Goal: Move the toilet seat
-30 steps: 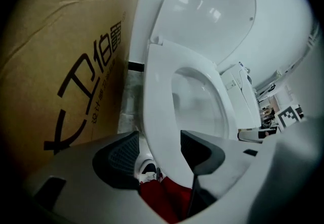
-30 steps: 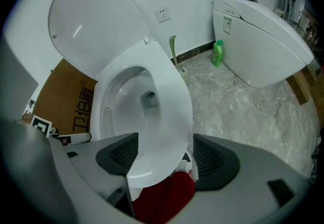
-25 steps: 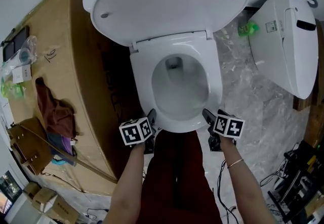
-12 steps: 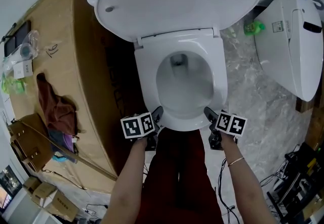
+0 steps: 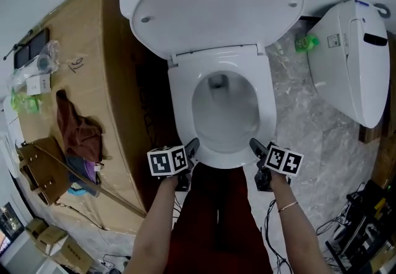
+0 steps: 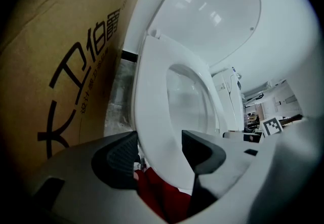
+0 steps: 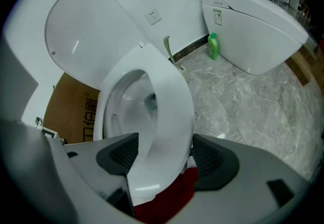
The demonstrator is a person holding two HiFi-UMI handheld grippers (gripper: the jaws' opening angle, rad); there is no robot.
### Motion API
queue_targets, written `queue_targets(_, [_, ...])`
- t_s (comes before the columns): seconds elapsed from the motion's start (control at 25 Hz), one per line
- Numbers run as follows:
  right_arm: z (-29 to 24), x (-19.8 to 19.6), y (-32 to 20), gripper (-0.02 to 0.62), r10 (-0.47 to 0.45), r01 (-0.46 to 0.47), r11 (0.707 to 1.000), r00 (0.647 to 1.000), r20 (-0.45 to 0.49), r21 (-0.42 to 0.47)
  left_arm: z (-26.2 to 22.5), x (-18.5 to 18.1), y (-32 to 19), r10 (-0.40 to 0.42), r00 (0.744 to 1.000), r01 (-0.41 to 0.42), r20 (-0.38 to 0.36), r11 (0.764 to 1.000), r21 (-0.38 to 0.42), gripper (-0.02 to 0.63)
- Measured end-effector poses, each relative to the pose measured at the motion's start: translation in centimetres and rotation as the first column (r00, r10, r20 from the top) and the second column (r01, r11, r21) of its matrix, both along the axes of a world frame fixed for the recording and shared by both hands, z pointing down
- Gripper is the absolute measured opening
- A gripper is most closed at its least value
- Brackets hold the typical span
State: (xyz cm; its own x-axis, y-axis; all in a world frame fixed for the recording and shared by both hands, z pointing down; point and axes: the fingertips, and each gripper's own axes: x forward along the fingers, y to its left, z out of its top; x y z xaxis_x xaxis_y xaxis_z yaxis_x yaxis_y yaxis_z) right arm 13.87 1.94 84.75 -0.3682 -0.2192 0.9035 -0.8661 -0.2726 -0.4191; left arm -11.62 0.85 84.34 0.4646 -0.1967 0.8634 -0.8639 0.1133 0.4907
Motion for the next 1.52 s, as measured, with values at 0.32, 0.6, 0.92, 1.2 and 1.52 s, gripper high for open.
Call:
queue_targets(0.32, [-5.1,0.3,-0.9,0.327,0.089,-0.091,0.994,0.996,0.031,0.065,-4.4,0.0,-0.3,-0.037,0.999,0.038,-0.022,0.999,0.014,0.25])
queue_targets(0.6, [-10.1,0.4,-2.0,0.326,0.15,-0.157,0.978,0.987,0.063,0.138,-8.4,-0.2,-1.0,-0.059,0.998,0.059,-0.013,0.997,0.052,0.25])
queue_targets(0.92, [-15.3,0.3,-4.2,0.327,0.195,-0.219,0.955,0.972,0.132,0.199,-12.5,-0.3,-2.4,-0.077,0.996,0.08,-0.034,0.993,0.083,0.25])
queue_targets(1.2, [-19.2,0.1,-6.4,0.326,0.201,-0.239,0.938,0.965,0.17,0.252,-15.6,-0.4,-3.9,-0.083,0.995,0.088,-0.047,0.991,0.098,0.25])
queue_targets(1.52, [-23.5,-0.2,-9.4,0.327,0.179,-0.238,0.922,0.961,0.208,0.306,-20.2,-1.2,-5.8,-0.132,0.989,0.141,-0.065,0.976,0.166,0.25])
